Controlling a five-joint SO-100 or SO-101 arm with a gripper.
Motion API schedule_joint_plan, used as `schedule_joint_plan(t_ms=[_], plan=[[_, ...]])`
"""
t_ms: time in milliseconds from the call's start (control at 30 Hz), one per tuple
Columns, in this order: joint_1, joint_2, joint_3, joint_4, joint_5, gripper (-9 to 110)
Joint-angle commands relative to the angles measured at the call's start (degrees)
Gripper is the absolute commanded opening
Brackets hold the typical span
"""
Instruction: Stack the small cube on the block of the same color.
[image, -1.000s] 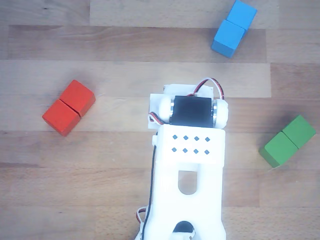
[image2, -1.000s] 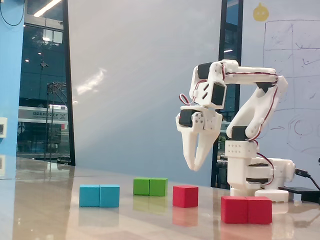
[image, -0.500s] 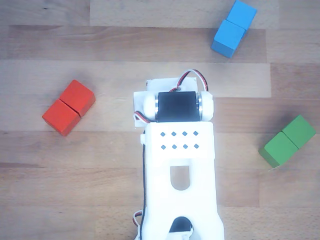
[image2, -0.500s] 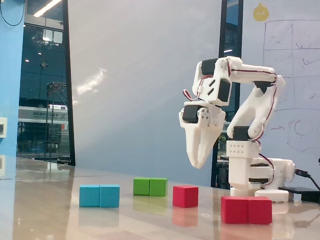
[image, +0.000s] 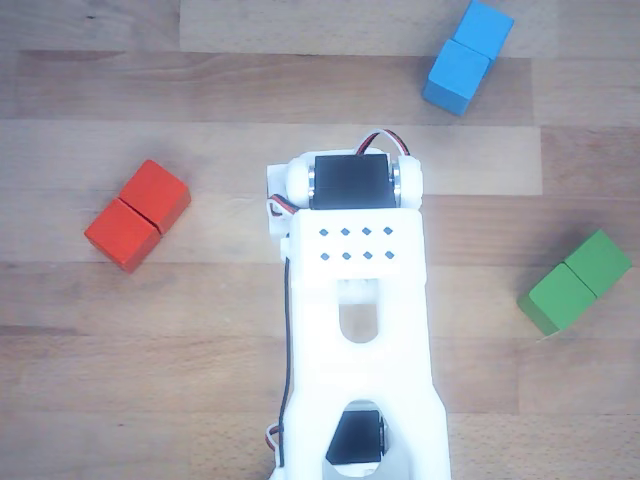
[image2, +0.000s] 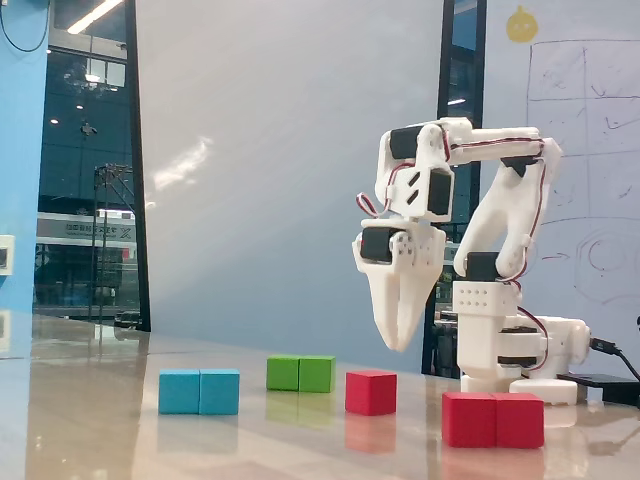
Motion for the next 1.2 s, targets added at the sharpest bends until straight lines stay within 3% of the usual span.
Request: schedule_joint_plan(t_ms=[0,800,1167], plan=[[-0.18,-1.76,-7.56,-1.14,-0.18,1],[0.35,-4.92,-12.04,3.25,-0.35,1],[3.52,-4.48,-11.34,2.81,-0.09,31]])
